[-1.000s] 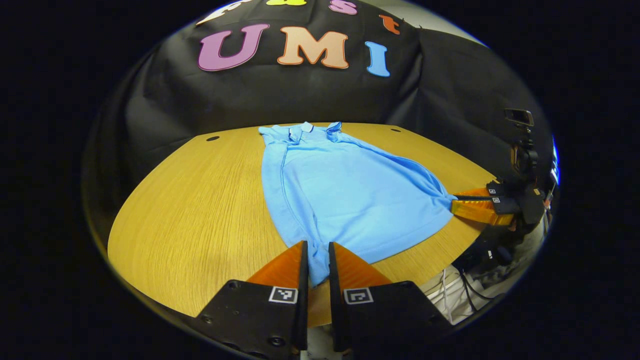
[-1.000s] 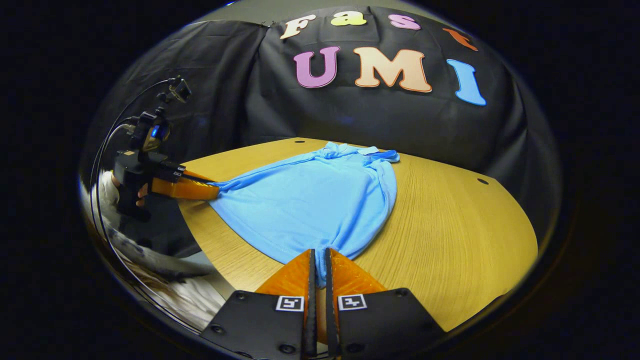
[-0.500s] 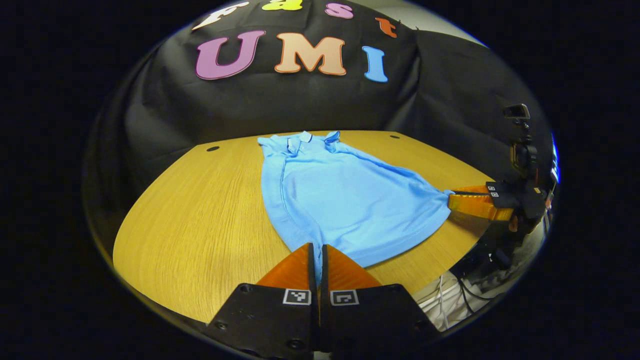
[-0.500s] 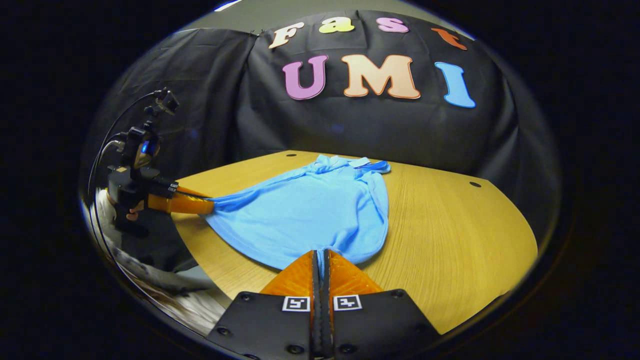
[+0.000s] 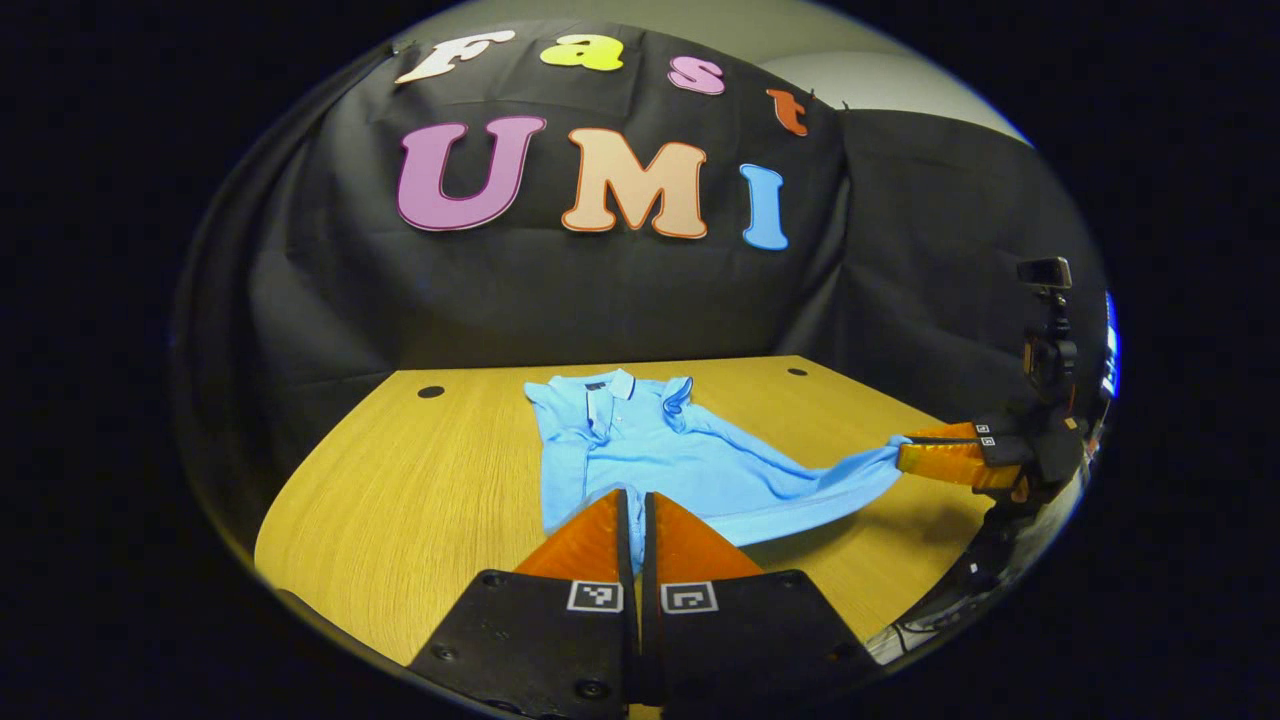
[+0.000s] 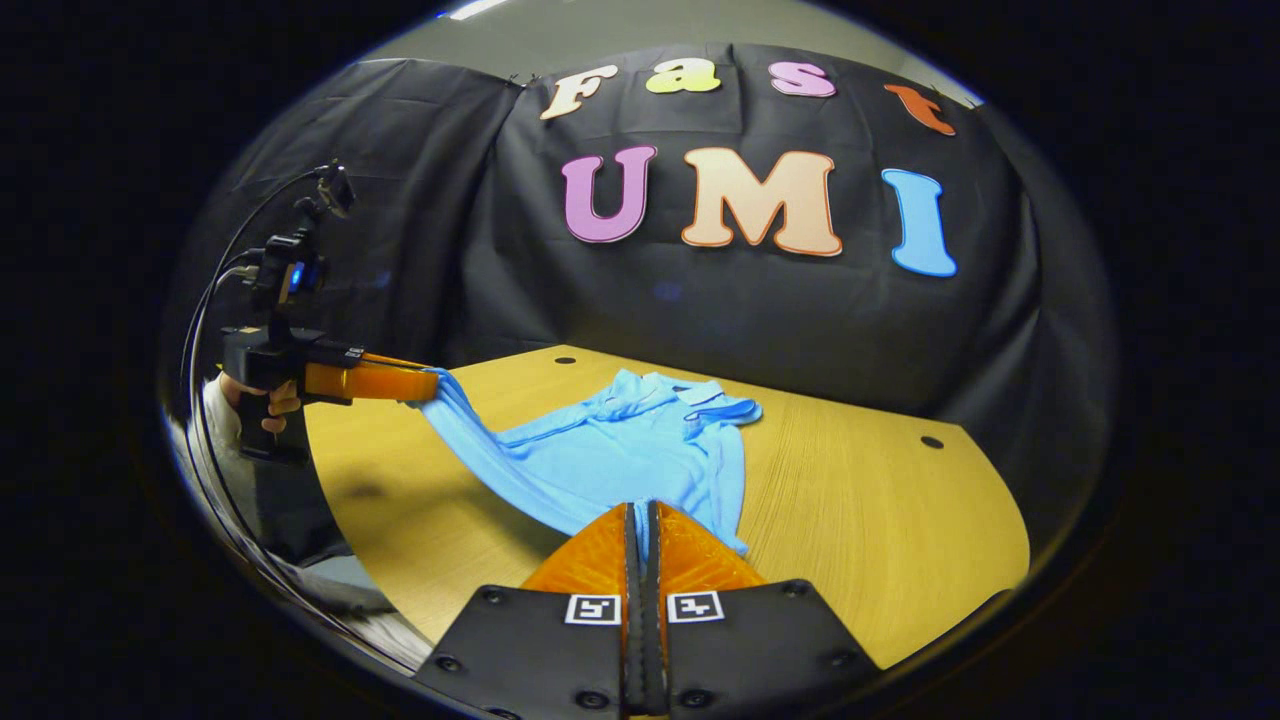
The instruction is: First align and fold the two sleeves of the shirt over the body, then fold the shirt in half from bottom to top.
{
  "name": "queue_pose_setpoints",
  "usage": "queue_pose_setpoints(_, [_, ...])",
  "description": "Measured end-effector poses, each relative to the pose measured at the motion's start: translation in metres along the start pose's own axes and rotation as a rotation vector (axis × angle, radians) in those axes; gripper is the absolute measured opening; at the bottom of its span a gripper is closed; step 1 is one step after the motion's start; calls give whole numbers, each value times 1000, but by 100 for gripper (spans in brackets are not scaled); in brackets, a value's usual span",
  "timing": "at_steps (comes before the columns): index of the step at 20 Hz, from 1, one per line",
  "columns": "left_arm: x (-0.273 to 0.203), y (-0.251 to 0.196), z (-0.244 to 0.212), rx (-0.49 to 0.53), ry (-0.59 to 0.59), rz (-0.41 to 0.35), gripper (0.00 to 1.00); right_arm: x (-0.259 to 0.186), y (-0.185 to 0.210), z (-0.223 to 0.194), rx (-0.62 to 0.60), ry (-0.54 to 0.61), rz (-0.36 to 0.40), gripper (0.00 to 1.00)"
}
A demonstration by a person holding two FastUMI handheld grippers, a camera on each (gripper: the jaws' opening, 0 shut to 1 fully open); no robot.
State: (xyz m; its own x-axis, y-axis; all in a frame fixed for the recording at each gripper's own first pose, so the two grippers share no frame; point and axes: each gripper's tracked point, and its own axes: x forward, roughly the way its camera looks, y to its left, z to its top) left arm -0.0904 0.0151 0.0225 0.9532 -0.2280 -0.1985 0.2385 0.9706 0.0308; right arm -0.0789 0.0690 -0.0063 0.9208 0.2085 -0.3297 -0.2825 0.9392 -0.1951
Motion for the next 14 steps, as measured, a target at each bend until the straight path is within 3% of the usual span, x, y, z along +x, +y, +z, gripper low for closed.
queue_pose_setpoints(4, [33, 17, 40, -32, -35, -1, 0, 33, -15, 41, -11, -43, -12, 2])
queue_pose_setpoints(14, [137, 62, 95, -174, -11, 9, 0, 135, -74, 93, 75, -25, -73, 2])
